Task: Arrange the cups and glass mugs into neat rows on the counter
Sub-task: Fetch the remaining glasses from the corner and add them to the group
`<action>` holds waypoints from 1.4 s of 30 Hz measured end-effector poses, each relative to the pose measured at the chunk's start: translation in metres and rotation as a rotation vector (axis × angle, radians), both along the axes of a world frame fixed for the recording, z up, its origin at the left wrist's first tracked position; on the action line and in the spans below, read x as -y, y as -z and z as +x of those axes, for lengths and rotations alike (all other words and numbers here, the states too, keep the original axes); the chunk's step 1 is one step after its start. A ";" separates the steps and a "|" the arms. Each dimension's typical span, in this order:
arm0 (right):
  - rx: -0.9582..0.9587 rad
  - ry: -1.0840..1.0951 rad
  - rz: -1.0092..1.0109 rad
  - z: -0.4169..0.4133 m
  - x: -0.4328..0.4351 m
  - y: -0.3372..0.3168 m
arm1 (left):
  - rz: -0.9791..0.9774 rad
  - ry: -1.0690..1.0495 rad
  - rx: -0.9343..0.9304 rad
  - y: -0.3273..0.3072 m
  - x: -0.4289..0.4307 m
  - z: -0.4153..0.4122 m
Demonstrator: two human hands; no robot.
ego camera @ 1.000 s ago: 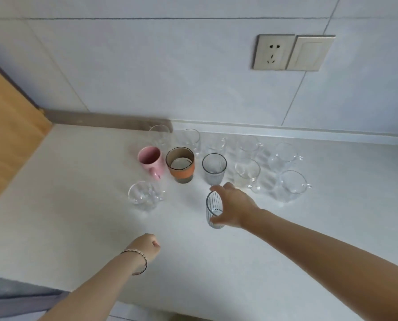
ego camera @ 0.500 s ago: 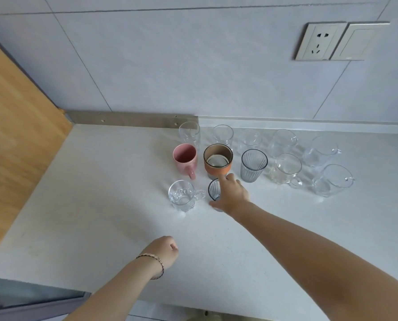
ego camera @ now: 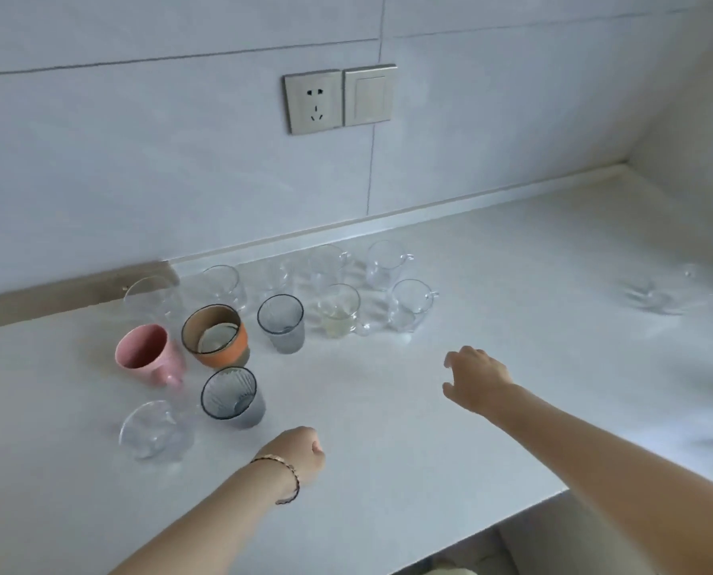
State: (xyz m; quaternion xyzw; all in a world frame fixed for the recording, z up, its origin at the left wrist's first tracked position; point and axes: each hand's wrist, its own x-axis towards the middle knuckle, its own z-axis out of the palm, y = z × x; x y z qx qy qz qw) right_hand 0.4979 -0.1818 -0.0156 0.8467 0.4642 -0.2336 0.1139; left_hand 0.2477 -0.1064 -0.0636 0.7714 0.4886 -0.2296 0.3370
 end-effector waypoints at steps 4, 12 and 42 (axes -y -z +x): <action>0.008 0.217 -0.017 0.101 0.062 -0.012 | 0.034 0.164 0.033 -0.003 0.015 0.098; 0.061 0.476 0.067 0.292 0.154 -0.023 | 0.034 0.317 0.064 0.001 0.063 0.295; -0.277 0.480 0.334 0.374 0.100 0.008 | 0.033 0.062 -0.033 0.014 0.058 0.357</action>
